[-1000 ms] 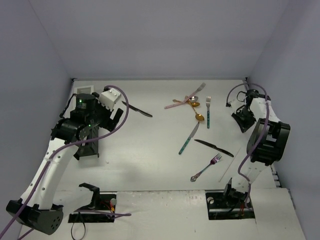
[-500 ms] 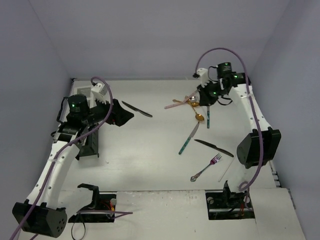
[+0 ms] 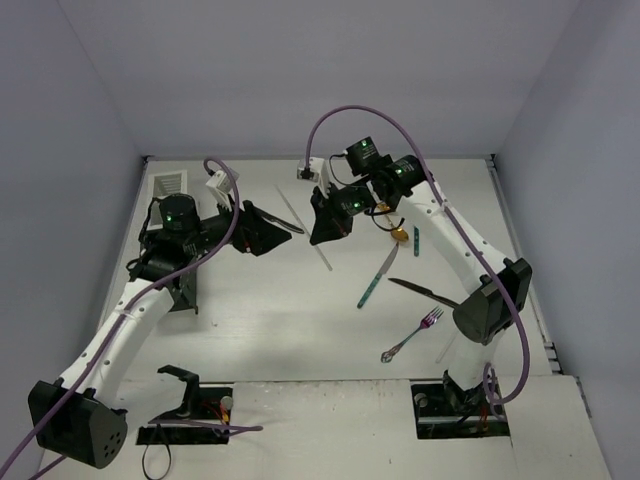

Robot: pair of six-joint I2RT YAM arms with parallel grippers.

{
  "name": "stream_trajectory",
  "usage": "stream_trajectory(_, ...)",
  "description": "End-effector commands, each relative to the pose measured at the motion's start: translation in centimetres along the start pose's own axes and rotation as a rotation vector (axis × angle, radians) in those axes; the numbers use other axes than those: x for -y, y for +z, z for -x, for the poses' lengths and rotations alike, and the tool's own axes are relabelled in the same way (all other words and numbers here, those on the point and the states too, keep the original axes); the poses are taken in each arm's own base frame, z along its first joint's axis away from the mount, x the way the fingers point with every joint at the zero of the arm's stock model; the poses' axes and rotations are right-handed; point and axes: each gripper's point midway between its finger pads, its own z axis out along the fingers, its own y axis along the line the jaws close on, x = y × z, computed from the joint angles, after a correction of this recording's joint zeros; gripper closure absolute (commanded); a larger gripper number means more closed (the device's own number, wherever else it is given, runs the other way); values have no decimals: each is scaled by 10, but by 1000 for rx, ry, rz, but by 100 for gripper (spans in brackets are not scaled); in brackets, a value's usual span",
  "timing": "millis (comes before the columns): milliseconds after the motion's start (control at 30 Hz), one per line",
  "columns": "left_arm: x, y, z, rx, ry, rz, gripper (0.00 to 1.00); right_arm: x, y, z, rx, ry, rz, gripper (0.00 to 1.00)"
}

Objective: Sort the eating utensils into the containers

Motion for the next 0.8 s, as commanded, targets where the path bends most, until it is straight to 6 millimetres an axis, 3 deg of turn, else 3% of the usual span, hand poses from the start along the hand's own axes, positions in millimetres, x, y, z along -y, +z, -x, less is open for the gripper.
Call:
stream_trajectory(0,26,2,26,82,96,-85,25,-6,5,9,20,2,30,100)
stream_trajectory(133,27,4,27,83,119,-91,30,-9,10,10,13,-5,42,100)
stream_trajectory(267,25,7,30,90,126,-85,41,-11,16,7,-2,-11,47,100)
stream_trajectory(433,23,9,35,98,133,-75,43,-17,18,8,-4,-18,61,100)
stream_trajectory(533,22,10,37,101,132,-70,50,-18,18,7,-5,-21,63,100)
stream_trajectory(567,22,10,38,103,133,-69,53,-19,17,8,-4,-21,63,100)
stream_trajectory(733,21,10,40,107,136,-58,89,-21,16,6,-6,-23,66,99)
stream_trajectory(767,19,9,41,110,142,-39,94,-21,16,6,-6,-23,64,90)
